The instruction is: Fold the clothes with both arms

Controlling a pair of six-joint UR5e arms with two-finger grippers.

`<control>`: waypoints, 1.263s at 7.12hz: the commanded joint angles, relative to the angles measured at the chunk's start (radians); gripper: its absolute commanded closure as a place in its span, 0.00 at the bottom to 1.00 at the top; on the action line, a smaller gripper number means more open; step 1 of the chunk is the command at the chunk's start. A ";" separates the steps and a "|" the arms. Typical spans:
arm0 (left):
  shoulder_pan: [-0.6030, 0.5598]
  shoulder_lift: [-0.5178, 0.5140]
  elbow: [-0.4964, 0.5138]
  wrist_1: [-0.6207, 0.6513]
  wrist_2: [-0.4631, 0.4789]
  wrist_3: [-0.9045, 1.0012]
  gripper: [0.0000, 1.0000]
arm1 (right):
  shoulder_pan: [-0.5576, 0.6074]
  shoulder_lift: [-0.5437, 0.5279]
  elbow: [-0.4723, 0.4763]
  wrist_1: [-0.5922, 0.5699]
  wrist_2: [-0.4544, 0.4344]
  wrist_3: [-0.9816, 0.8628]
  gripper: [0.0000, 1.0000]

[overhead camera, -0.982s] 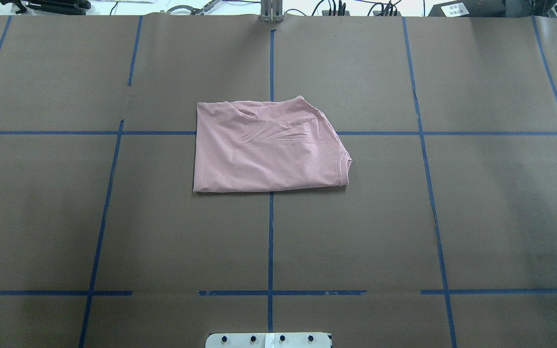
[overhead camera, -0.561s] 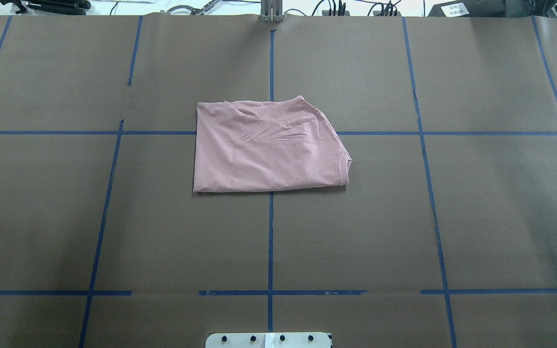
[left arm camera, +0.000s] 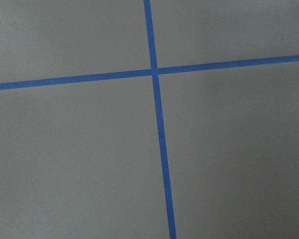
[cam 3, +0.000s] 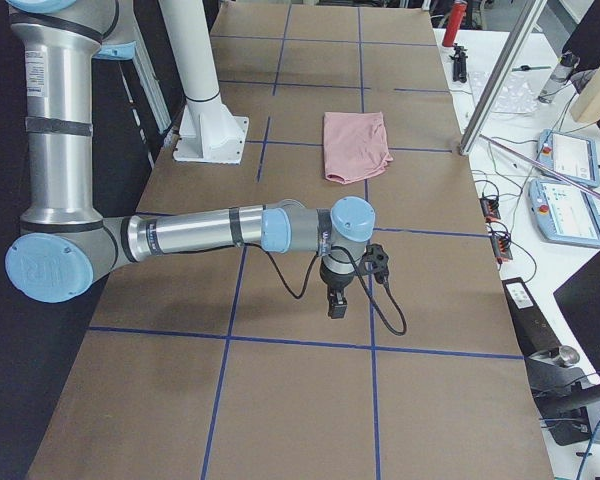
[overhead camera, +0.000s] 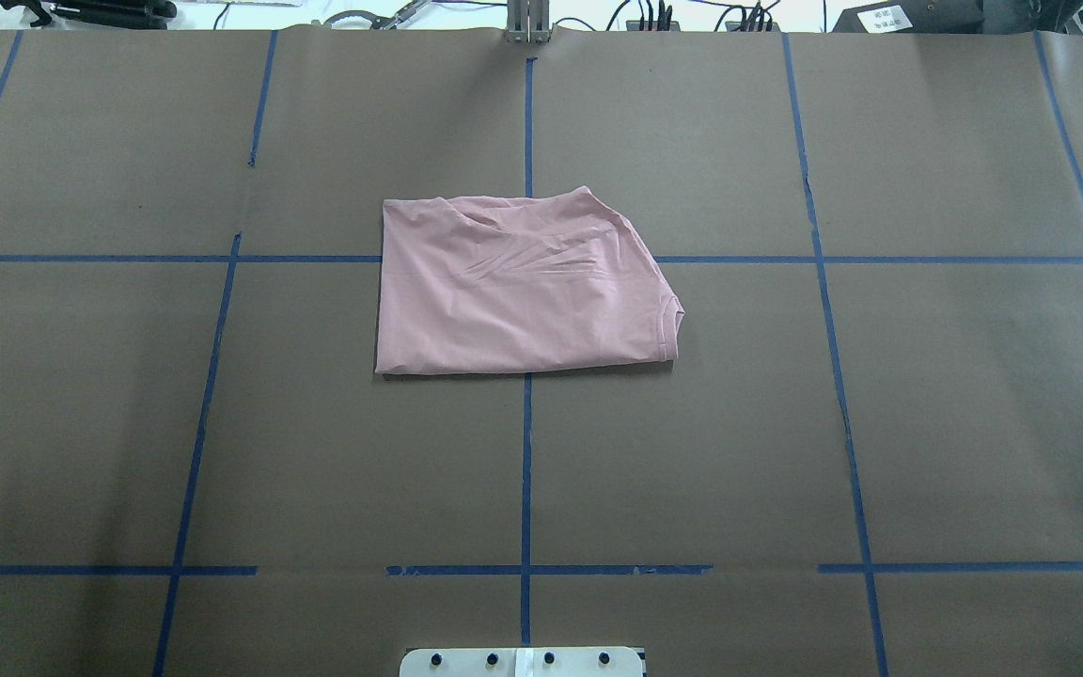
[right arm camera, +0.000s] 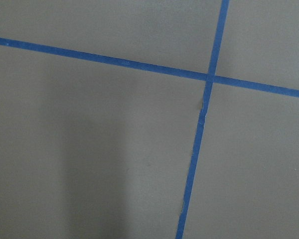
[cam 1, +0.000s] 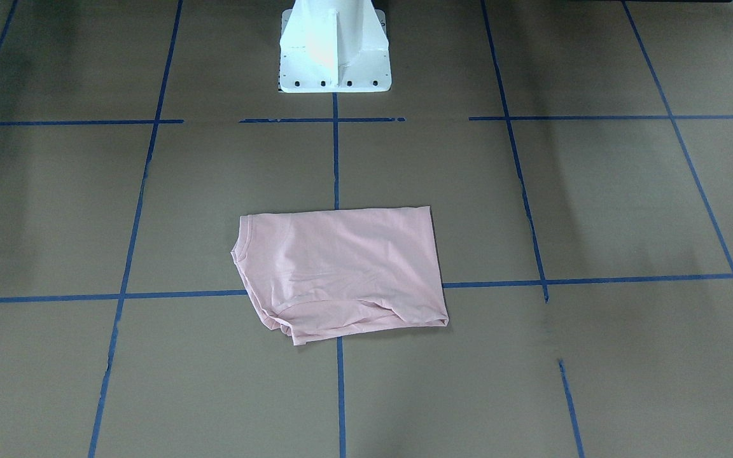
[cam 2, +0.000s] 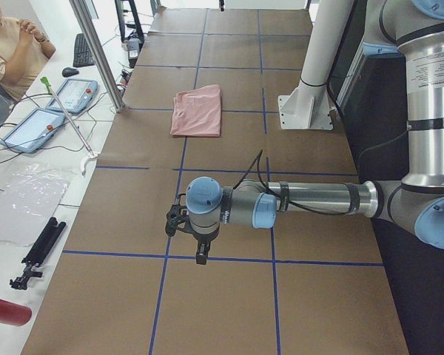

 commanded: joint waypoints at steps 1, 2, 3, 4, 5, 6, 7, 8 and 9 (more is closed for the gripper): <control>0.000 -0.089 -0.001 0.001 0.024 -0.058 0.00 | 0.000 -0.004 -0.003 0.006 -0.005 -0.005 0.00; -0.003 -0.086 -0.040 0.000 0.023 -0.075 0.00 | -0.003 -0.002 0.000 0.006 -0.002 -0.002 0.00; -0.001 -0.082 -0.054 -0.006 0.014 -0.098 0.00 | -0.003 -0.011 0.008 0.005 0.002 -0.002 0.00; 0.010 -0.083 -0.079 -0.017 0.014 -0.152 0.00 | -0.003 -0.013 0.011 0.006 0.004 0.000 0.00; 0.011 -0.085 -0.099 -0.032 0.026 -0.195 0.00 | -0.003 -0.013 0.008 0.006 0.000 0.006 0.00; 0.010 -0.060 -0.155 -0.026 0.117 -0.218 0.00 | -0.003 -0.010 0.009 0.006 -0.002 0.004 0.00; 0.049 -0.092 -0.163 0.082 0.154 -0.215 0.00 | -0.001 -0.008 0.024 0.006 0.001 0.009 0.00; 0.053 -0.097 -0.146 0.197 0.158 -0.068 0.00 | -0.001 -0.011 0.017 0.006 -0.007 0.007 0.00; 0.031 -0.097 -0.149 0.322 0.152 -0.022 0.00 | -0.001 -0.010 0.011 0.006 -0.008 0.009 0.00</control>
